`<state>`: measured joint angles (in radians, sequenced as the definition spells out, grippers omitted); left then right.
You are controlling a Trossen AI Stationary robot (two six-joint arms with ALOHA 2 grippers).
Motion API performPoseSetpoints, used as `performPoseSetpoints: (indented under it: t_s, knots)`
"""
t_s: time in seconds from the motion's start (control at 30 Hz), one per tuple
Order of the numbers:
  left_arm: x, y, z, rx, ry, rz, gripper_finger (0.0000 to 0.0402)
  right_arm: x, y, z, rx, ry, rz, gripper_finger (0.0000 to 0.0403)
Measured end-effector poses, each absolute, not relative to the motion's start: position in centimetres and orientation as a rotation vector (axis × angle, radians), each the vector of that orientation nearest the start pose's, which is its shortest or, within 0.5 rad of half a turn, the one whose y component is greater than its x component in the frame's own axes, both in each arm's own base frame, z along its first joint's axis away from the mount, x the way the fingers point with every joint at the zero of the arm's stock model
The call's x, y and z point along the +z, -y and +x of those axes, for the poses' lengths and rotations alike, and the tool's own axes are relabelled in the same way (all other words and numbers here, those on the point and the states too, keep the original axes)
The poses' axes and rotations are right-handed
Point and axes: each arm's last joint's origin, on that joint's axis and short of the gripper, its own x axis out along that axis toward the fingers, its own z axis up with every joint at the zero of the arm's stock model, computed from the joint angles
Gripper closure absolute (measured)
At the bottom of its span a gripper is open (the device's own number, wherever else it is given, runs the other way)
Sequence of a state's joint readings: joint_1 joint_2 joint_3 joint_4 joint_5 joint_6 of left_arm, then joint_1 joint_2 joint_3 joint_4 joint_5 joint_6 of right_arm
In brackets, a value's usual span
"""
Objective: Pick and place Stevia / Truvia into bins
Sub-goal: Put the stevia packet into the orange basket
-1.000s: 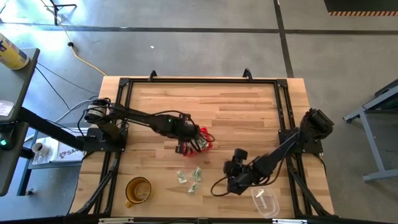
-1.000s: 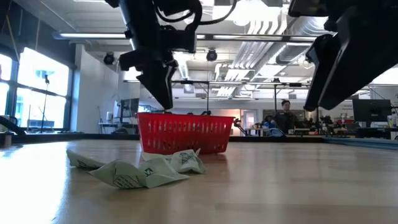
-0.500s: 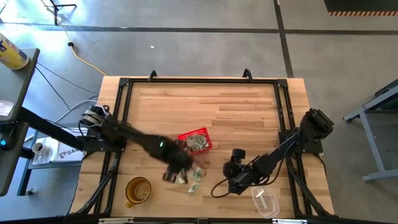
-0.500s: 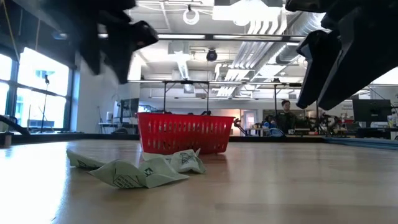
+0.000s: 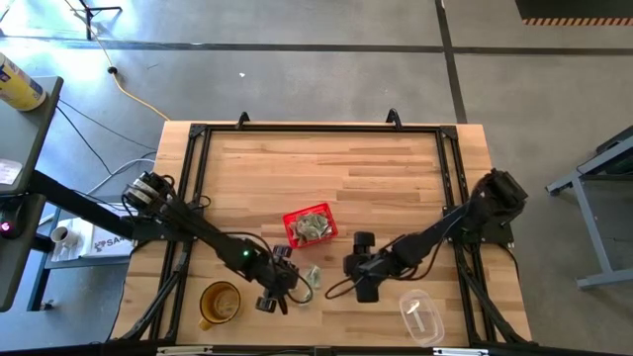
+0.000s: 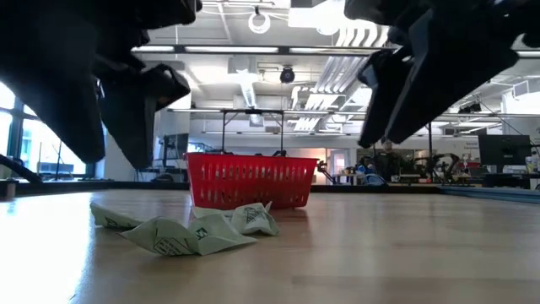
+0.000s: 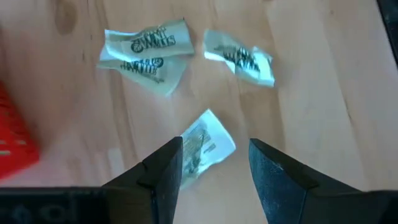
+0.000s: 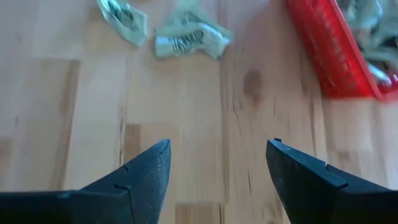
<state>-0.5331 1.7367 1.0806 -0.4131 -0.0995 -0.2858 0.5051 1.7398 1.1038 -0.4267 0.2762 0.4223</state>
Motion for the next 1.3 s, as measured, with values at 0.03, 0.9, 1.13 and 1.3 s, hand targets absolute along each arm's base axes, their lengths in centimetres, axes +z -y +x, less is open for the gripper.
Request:
performPoseSetpoints:
  t_s: [0.03,0.9,1.13,1.3]
  knots:
    - [17.4,17.0,29.4,-0.239,-1.053,0.064,0.0185,18.3,-15.9,30.7,0.011,-0.992,-0.021,0.0148]
    - [13.6,17.4,29.4,-0.144,-1.034,0.121,0.0208,16.9,-14.3,32.2,-0.046,-0.997,0.028,0.0148]
    - [13.5,17.3,29.4,-0.144,-1.034,0.151,0.0331,16.9,-13.8,32.4,-0.067,-0.993,0.028,0.0148]
    - [14.1,17.2,29.3,-0.122,-1.061,0.171,0.0379,16.9,-13.6,32.5,-0.078,-0.995,0.046,0.0148]
